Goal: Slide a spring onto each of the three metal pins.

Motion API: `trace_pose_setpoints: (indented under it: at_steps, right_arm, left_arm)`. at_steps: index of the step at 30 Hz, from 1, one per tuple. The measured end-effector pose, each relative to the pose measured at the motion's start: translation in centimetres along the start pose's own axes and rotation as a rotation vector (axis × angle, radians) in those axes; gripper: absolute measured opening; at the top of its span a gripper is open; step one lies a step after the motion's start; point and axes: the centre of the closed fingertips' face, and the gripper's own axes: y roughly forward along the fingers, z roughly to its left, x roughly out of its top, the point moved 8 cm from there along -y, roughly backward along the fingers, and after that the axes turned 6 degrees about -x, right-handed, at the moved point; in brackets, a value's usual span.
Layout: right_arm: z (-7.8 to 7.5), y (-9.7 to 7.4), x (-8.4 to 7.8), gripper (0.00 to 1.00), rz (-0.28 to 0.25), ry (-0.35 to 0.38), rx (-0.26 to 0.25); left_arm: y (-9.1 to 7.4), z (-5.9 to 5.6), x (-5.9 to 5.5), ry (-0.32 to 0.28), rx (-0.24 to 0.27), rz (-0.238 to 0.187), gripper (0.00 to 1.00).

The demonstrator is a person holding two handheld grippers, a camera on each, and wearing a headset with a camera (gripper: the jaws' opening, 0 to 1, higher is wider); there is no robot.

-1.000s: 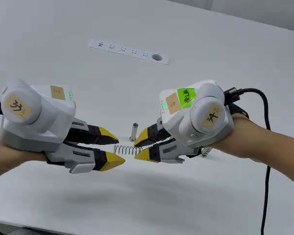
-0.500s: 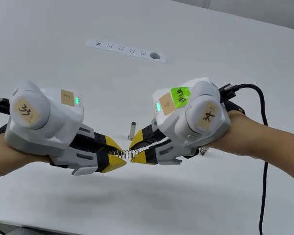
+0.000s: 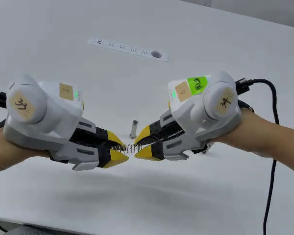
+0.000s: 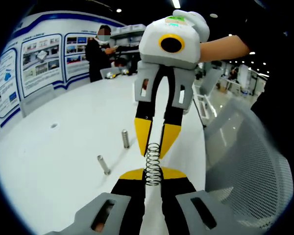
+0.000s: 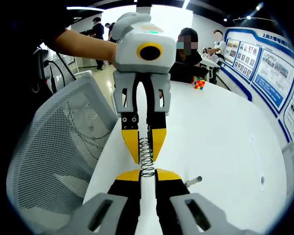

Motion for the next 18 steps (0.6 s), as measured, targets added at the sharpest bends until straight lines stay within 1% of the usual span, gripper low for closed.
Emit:
trace_pose_setpoints:
  at_steps: [2, 3, 4, 5, 8, 11, 14, 18]
  right_arm:
    - [-0.1, -0.4, 0.6, 0.11, -0.06, 0.039, 0.004]
    - [0.0, -0.6, 0.9, 0.11, -0.081, 0.051, 0.013]
    - [-0.1, -0.8, 1.0, 0.11, -0.086, 0.049, 0.014]
    - [-0.1, -0.9, 1.3, 0.11, -0.105, 0.059, 0.009]
    - [-0.2, -1.0, 2.1, 0.11, -0.163, 0.098, 0.016]
    - [-0.2, -0.8, 2.4, 0.11, -0.166, 0.094, 0.01]
    - [-0.1, -0.6, 2.7, 0.11, -0.189, 0.114, 0.011]
    - [0.0, -0.4, 3.2, 0.11, -0.203, 0.127, 0.008]
  left_arm:
    - [0.0, 0.0, -0.1, 0.007, 0.001, 0.006, 0.11]
    - [0.0, 0.1, -0.1, 0.008, 0.005, 0.005, 0.11]
    - [0.0, 0.1, -0.1, 0.007, 0.006, 0.003, 0.11]
    - [0.0, 0.2, -0.1, 0.002, 0.008, -0.002, 0.11]
    - [0.1, 0.2, 0.0, 0.002, 0.008, -0.002, 0.11]
    - [0.3, 0.3, 0.0, 0.002, 0.014, -0.005, 0.11]
    - [0.3, 0.2, 0.1, -0.003, 0.01, -0.008, 0.11]
    - [0.4, 0.2, 0.0, -0.01, 0.01, -0.021, 0.11]
